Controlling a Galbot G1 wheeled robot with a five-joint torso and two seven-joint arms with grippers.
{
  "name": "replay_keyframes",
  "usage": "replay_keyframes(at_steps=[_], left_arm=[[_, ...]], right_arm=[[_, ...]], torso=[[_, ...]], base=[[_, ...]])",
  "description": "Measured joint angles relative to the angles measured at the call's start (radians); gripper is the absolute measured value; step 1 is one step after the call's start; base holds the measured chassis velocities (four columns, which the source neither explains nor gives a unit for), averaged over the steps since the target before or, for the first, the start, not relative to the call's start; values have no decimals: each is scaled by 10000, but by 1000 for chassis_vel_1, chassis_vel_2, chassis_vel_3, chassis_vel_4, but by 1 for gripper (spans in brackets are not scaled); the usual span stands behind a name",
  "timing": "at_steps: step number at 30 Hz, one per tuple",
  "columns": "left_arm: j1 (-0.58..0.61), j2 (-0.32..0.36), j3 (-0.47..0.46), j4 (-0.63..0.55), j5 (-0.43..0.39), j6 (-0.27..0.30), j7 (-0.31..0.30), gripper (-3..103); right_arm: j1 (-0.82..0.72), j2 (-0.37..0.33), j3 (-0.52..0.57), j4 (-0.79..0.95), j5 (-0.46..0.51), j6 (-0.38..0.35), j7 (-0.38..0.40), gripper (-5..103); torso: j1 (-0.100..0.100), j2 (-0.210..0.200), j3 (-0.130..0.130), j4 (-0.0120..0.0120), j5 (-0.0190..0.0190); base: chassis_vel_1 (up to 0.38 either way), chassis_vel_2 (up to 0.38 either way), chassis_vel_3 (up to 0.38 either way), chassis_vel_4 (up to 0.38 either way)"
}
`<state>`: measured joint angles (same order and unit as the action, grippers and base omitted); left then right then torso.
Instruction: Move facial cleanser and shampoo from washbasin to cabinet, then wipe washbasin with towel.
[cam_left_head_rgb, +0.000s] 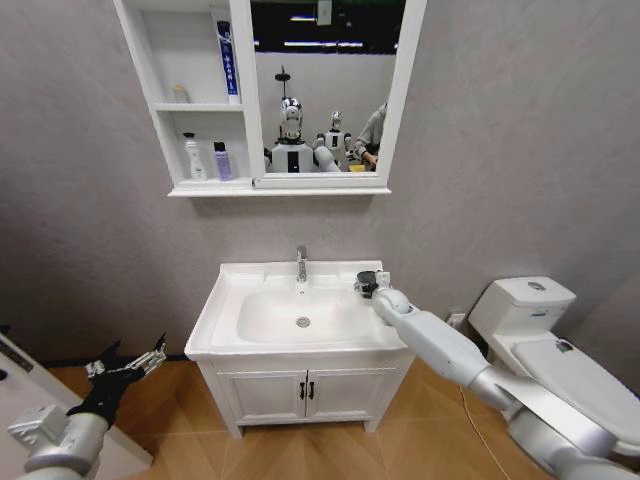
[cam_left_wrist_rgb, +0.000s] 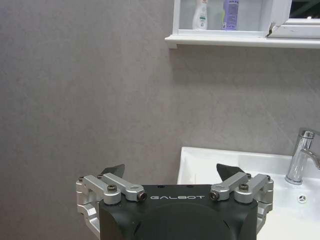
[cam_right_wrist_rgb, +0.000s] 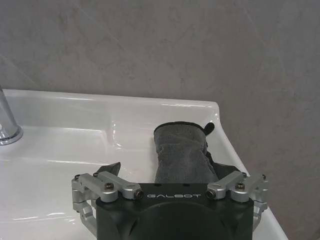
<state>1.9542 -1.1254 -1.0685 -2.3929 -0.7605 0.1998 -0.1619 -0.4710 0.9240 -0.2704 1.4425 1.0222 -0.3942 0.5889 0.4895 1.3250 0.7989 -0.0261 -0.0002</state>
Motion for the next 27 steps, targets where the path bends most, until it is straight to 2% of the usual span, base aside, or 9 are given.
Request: replay_keyframes(at_steps=[9, 13, 16, 17, 20, 22, 23, 24, 27], left_arm=[[0, 0, 0, 0, 0, 1, -2, 100], [0, 0, 0, 0, 0, 0, -1, 100], [0, 1, 0, 0, 0, 0, -1, 100], [0, 1, 0, 0, 0, 0, -1, 100], [0, 0, 0, 0, 0, 1, -2, 100], [0, 0, 0, 0, 0, 0, -1, 100], [0, 0, 0, 0, 0, 0, 0, 100], [0, 0, 0, 0, 0, 0, 0, 100], [-1, 0, 0, 0, 0, 1, 0, 100]], right_arm=[[-2515, -1559, 2216, 3044, -790, 735, -201, 100], [-5551, -2843, 4304, 5093, -1541, 1230, -556, 100], [-6810, -3203, 5129, 5888, -2146, 1678, -930, 100], [-6810, -3203, 5129, 5888, -2146, 1678, -930, 100], [-9082, -3054, 7000, 6929, -2816, 2199, -1675, 100], [-9690, -2943, 7544, 7102, -3032, 2344, -1982, 100], [-10987, -2642, 8683, 7296, -3522, 2714, -2742, 100], [-10987, -2642, 8683, 7296, -3522, 2714, -2742, 100], [-13301, -1763, 10945, 7464, -3855, 3431, -4365, 100]], torso=[[0, 0, -1, 2, -2], [0, 1, -2, -6, 2], [-1, 2, -2, -5, -4], [-1, 2, -2, -5, -4], [0, 1, -1, 3, -1], [-1, 1, -1, 4, -2], [0, 1, -1, 2, -3], [0, 1, -1, 2, -3], [-1, 2, -2, -3, -1]], base=[[0, 0, 0, 0], [0, 0, 0, 0], [0, 0, 0, 0], [0, 0, 0, 0], [0, 0, 0, 0], [0, 0, 0, 0], [0, 0, 0, 0], [0, 0, 0, 0], [0, 0, 0, 0]])
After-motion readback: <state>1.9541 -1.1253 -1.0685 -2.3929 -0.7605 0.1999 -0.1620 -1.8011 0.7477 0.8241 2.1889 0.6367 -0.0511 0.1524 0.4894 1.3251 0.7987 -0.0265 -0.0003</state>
